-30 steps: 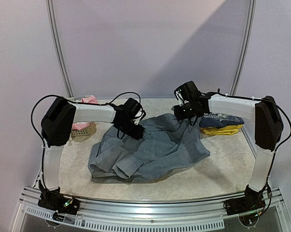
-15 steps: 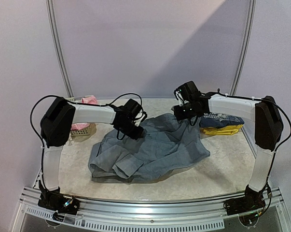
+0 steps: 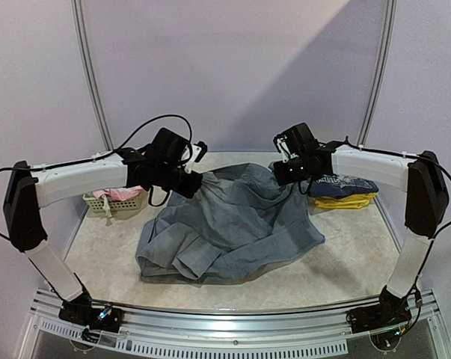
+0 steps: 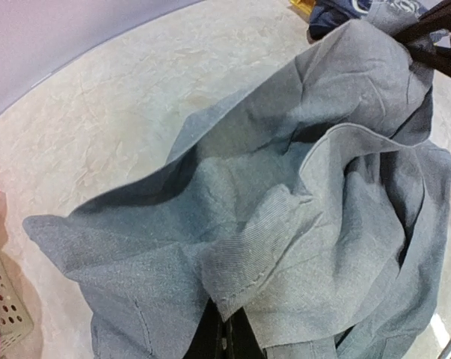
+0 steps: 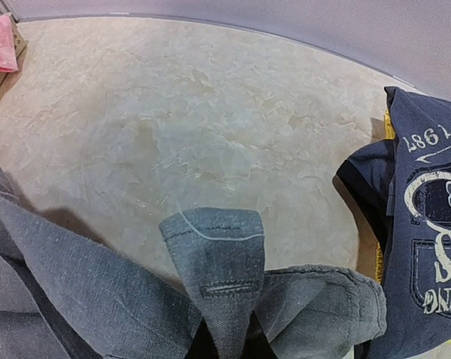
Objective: Fold and stack the mixed laundry pile
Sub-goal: Pick up the crumpled shirt from the center of the board, then flatten out the crumpled shirt at the center of the board.
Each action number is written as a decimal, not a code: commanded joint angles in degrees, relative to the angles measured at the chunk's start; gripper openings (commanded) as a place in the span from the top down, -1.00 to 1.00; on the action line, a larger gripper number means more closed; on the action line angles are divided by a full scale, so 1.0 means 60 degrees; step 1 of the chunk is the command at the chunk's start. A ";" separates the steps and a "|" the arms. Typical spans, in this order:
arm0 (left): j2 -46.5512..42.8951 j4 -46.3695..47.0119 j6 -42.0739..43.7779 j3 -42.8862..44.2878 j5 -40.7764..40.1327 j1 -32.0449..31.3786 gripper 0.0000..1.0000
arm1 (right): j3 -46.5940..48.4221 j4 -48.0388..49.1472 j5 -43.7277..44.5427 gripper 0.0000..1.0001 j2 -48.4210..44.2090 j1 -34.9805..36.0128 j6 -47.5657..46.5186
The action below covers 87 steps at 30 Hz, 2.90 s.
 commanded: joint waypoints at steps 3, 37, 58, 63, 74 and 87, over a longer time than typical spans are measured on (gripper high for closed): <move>-0.1391 0.0134 -0.0148 -0.0742 -0.0226 -0.0184 1.00 | -0.0299 -0.0129 -0.0438 1.00 -0.0827 0.0008 0.0091; -0.6085 -0.1563 0.0828 0.0143 -0.1704 -0.2699 1.00 | 0.2912 -0.0687 -0.3110 0.99 -0.2624 0.0008 0.0079; -0.5959 -0.1960 0.2526 0.2958 -0.3007 -0.3381 1.00 | 0.3041 -0.0759 -0.6111 0.96 -0.5505 0.0325 0.0011; -0.6178 -0.1859 0.2897 0.3404 -0.2145 -0.3382 1.00 | 0.3114 -0.0649 -0.5941 0.95 -0.6158 0.0330 0.0079; -0.6654 -0.1832 0.3392 0.3438 -0.0255 -0.3396 1.00 | 0.2916 -0.0947 -0.6751 0.94 -0.6833 0.0325 0.0498; -0.5026 0.0424 0.2747 -0.0911 -0.6115 -0.2971 1.00 | -0.0427 -0.0584 0.0192 0.99 -0.4860 0.0300 0.0967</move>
